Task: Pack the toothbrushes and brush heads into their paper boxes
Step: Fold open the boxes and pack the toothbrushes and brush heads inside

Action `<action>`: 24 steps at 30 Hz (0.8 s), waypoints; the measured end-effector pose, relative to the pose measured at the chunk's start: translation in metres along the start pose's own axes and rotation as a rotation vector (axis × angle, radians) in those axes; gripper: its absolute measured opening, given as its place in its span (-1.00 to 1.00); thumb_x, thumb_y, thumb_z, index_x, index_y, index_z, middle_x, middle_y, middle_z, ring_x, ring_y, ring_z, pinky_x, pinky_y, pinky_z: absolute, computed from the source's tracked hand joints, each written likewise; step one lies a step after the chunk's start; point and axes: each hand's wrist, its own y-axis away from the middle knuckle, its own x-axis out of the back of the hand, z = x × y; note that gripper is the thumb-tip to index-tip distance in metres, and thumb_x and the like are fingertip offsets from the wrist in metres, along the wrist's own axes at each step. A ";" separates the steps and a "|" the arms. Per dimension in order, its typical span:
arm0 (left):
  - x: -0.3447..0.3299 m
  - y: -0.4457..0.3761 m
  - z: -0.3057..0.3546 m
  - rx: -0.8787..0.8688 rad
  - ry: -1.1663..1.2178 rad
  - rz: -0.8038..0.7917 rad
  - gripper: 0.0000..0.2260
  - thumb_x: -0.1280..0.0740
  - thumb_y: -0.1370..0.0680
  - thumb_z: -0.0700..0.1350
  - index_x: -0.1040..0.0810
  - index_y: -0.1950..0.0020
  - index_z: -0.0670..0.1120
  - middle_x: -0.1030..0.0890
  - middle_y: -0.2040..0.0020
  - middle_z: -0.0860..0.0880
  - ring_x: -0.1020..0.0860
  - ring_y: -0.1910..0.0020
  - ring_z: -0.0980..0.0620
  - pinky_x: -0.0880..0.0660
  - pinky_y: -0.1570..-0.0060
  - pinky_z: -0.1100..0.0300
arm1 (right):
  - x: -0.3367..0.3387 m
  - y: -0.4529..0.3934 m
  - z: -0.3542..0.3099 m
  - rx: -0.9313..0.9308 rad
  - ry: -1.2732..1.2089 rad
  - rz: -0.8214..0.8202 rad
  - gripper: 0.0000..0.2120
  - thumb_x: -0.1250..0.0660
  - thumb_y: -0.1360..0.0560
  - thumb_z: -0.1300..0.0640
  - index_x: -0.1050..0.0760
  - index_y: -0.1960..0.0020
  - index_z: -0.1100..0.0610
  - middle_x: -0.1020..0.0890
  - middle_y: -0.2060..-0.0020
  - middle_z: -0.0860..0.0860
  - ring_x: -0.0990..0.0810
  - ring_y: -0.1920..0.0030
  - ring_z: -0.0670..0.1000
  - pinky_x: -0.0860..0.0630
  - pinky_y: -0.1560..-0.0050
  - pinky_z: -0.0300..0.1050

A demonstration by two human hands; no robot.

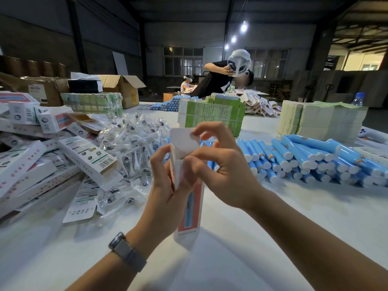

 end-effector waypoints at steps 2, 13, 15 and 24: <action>-0.002 0.001 0.002 -0.007 0.007 0.004 -0.63 -0.31 -0.53 0.09 -0.25 -0.21 0.45 -0.66 0.01 0.12 -0.65 0.13 0.13 -0.55 0.19 0.29 | -0.001 0.001 0.004 0.026 -0.059 0.072 -0.90 -0.41 -0.48 0.19 -0.68 0.05 0.19 -0.48 -0.13 0.06 -0.48 -0.11 0.05 -0.46 -0.09 -0.13; -0.002 0.002 0.004 -0.007 0.040 0.002 -0.60 -0.23 -0.59 -0.11 -0.28 -0.15 0.43 -0.58 0.07 0.10 -0.57 0.22 0.14 -0.54 0.21 0.25 | -0.007 0.005 0.008 -0.159 -0.516 0.054 -0.89 -0.33 -0.51 0.01 -0.54 -0.01 -0.17 -0.56 0.15 -0.23 -0.52 0.10 -0.13 -0.48 0.18 -0.22; -0.002 0.002 0.003 -0.001 0.047 0.039 -0.62 -0.23 -0.59 -0.11 -0.32 -0.11 0.43 -0.58 0.07 0.13 -0.56 0.22 0.16 -0.53 0.22 0.27 | -0.003 0.005 0.012 -0.166 -0.535 0.043 -0.85 -0.32 -0.53 0.08 -0.57 -0.08 -0.07 -0.57 0.16 -0.23 -0.52 0.17 -0.13 -0.48 0.17 -0.23; -0.001 0.002 0.005 0.006 0.073 0.021 -0.77 -0.25 -0.55 0.07 -0.34 -0.10 0.41 -0.58 0.09 0.20 -0.55 0.23 0.20 -0.53 0.23 0.30 | -0.006 0.006 0.017 -0.139 -0.497 0.001 -0.87 -0.30 -0.57 0.14 -0.60 -0.05 0.00 -0.58 0.08 -0.13 -0.57 0.13 -0.10 -0.49 0.21 -0.21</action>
